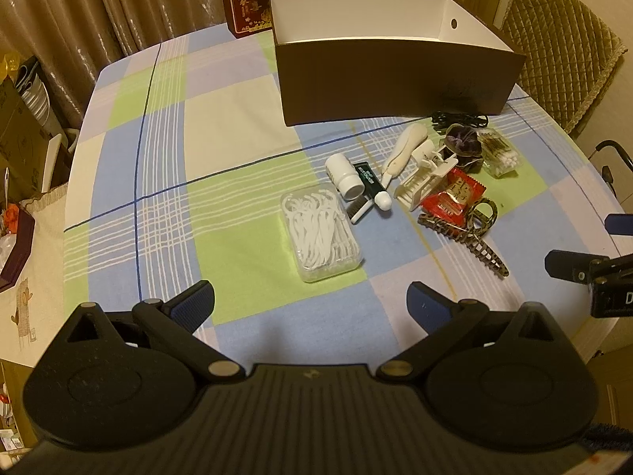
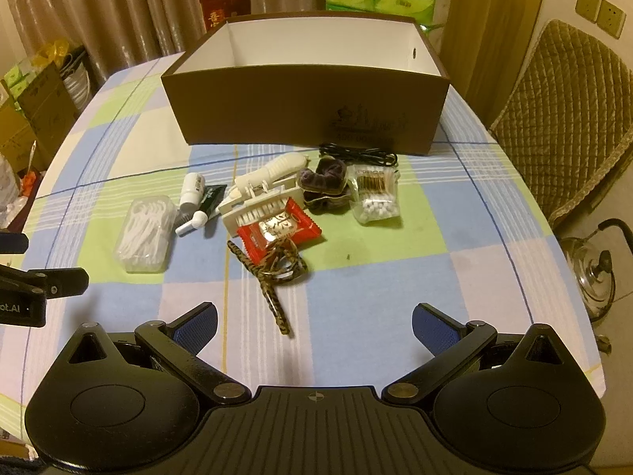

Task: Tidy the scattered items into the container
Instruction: 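Move both tools toward the scattered items on the table, then grasp the leopard-print hair clip with the right tool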

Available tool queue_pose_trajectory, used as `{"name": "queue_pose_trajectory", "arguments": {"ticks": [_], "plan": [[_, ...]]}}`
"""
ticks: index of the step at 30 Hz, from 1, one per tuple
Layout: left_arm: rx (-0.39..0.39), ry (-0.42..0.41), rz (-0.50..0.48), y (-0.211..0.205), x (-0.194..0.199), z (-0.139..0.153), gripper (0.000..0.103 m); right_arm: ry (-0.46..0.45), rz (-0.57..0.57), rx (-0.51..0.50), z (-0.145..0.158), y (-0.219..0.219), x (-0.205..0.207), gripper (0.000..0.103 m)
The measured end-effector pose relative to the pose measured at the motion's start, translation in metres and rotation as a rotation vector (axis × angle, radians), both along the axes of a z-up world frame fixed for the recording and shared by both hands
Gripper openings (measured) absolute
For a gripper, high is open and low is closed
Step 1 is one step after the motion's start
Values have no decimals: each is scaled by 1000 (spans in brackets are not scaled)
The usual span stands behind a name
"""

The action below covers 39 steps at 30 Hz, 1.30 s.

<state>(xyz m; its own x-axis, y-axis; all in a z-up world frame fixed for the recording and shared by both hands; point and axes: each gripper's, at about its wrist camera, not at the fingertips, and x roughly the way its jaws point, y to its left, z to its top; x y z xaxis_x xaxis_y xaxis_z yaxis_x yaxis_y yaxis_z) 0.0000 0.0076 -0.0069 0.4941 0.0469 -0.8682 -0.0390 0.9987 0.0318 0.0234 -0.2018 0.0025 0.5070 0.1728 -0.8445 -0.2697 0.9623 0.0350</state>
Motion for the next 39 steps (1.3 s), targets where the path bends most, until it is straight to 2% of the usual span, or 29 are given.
{"name": "queue_pose_trajectory", "arguments": {"ticks": [21,34,39], "plan": [[-25,38,7,4,10,-9,102,24,14,43,-11,1,12,101],[-27,68,8,10,17,-21,102,49,83,37,-31,10,20,101],[-24,76,7,12,19,-26,102,44,107,46,-39,12,24,91]]}}
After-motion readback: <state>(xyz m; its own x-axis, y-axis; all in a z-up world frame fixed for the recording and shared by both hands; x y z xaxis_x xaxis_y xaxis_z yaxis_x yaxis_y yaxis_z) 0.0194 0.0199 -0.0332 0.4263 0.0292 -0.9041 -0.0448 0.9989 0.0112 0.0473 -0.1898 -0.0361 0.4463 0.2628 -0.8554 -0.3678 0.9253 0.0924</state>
